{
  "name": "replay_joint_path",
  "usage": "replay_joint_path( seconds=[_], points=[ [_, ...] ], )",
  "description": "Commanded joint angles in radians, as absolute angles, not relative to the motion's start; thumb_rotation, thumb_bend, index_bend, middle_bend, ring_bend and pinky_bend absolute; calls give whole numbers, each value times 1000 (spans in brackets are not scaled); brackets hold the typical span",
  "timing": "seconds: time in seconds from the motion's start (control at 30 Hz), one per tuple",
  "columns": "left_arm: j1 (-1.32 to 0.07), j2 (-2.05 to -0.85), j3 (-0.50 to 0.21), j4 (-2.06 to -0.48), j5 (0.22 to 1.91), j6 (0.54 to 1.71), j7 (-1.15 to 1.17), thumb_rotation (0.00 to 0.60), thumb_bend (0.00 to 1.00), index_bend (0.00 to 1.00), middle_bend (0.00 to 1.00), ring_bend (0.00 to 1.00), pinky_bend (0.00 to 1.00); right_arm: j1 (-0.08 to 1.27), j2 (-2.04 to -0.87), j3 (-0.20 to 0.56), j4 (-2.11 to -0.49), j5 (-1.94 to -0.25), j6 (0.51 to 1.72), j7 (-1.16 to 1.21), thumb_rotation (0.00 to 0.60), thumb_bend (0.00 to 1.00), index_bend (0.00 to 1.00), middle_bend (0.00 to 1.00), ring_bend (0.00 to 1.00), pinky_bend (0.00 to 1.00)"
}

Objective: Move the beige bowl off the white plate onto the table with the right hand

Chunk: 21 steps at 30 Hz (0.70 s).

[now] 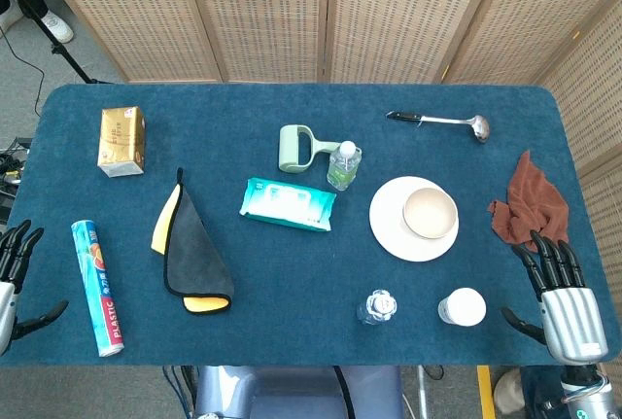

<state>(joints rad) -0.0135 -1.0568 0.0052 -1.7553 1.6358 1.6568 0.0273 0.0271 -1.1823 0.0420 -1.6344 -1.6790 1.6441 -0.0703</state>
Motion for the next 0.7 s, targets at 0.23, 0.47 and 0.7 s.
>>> replay_joint_path(
  seconds=[0.23,0.47,0.7],
  points=[
    [-7,-1053,3,-1759,1640,1663,19,600,87,0,0,0,0,32,-1172,42,-1641,-1664,1625,-58,600,0,140,0,0,0],
    [-13,-1046,-18,-1768,1614,1653,13,600,94,0,0,0,0,177,-1126,151,-1635,-1589,1461,-15,600,0,292,0,0,0],
    [-23,-1047,-32,-1776,1595,1636,19,600,99,0,0,0,0,322,-1139,196,-1631,-1495,1238,-34,600,0,377,0,0,0]
  ],
)
